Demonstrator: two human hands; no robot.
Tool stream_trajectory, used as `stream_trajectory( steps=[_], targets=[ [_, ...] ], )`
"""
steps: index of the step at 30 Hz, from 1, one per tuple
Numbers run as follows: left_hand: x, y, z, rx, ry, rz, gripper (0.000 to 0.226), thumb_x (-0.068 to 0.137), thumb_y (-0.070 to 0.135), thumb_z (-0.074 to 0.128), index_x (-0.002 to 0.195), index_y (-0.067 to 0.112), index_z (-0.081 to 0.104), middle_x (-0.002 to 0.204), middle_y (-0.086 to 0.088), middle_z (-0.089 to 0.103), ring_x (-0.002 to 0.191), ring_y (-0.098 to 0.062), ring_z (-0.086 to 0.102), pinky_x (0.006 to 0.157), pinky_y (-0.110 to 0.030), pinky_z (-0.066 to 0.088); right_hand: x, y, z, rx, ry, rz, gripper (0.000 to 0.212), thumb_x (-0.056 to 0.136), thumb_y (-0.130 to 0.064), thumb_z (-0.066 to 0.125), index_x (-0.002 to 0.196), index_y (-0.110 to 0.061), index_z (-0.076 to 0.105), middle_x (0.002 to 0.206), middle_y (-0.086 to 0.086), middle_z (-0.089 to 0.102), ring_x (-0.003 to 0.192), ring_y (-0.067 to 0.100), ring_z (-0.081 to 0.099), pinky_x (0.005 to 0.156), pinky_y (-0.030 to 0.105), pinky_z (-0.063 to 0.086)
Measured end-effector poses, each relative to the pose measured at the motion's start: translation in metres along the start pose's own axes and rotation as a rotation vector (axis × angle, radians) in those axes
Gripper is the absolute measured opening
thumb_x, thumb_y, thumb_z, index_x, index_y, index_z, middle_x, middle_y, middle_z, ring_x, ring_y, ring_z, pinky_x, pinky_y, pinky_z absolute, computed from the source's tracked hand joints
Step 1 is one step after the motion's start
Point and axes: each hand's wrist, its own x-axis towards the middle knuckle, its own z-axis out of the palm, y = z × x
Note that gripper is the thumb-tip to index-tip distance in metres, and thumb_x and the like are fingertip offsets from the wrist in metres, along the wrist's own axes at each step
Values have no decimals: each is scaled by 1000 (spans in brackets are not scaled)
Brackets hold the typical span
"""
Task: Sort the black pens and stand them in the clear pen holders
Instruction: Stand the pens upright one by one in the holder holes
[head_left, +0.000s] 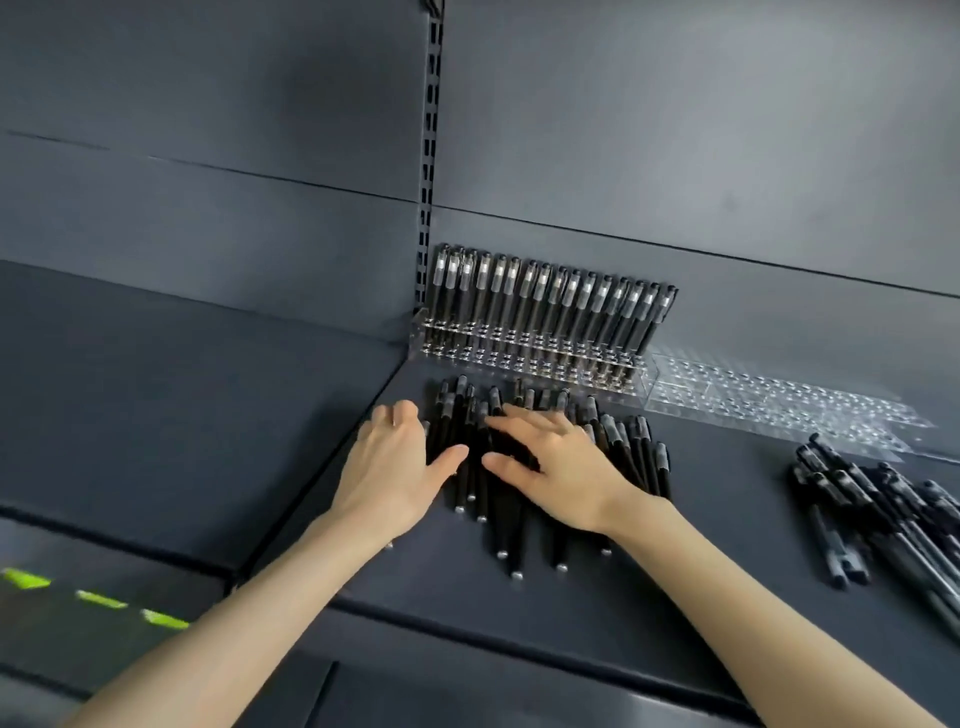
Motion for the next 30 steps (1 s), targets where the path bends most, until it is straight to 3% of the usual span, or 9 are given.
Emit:
stream_trajectory(
  steps=[3,5,8,11,19,21,23,26,30],
  targets=[
    [4,7,-2,-44,-25,-80,50,91,40,57,126,6,43,125,-11,53,113,-27,53,88,-30,39,-3,0,0,-34,11,1,53,96,-52,36,145,-33,31,155,-6,25,142,19,18,113,36,14],
    [10,8,-6,-49,-64,-119,36,89,38,61,110,11,50,105,-6,61,95,-25,58,80,-31,41,-3,0,0,-39,14,-6,53,96,-52,36,145,-32,31,154,-5,28,142,18,19,113,35,14],
    [21,3,-9,-82,-121,-139,34,84,36,66,72,14,43,65,-1,48,61,-21,45,59,-31,35,-5,-1,-1,-42,19,-12,53,96,-51,36,144,-30,32,152,-4,32,141,19,21,112,36,16],
    [27,1,-12,-120,-165,-142,44,81,31,70,60,11,36,56,0,38,51,-18,35,50,-28,27,-7,-3,-2,-45,14,1,52,97,-50,36,145,-29,32,152,-4,33,140,19,22,111,36,16],
    [27,-4,-10,-105,-132,-83,39,95,31,49,66,9,34,67,-2,40,58,-18,37,54,-30,29,-8,-3,-4,-28,11,1,52,97,-48,37,145,-26,32,151,-5,33,140,18,22,111,34,15],
    [23,-7,-13,-202,-111,-49,37,100,29,39,83,-2,49,77,-4,47,68,-18,43,61,-30,34,-6,-1,-4,-4,32,-9,52,97,-46,38,144,-24,33,151,-3,34,140,19,24,112,35,16],
    [17,-7,-19,-386,-119,-11,35,101,28,36,98,-4,51,78,-4,51,65,-15,47,59,-28,38,-3,-1,-7,32,98,-30,50,97,-43,42,142,-21,37,146,-1,41,137,20,31,112,36,20],
    [12,0,-34,-612,-139,114,25,100,22,40,91,0,46,64,-2,50,44,-12,42,44,-25,38,6,-15,-23,369,252,-42,43,95,-34,51,134,-16,46,127,-1,58,119,12,52,104,25,38],
    [22,4,-41,-713,-143,285,22,99,25,43,84,10,41,62,-1,39,46,-8,29,40,-19,24,29,-41,-50,829,418,-45,23,93,-26,57,113,-18,53,93,-1,67,86,7,63,84,17,49]
  ],
)
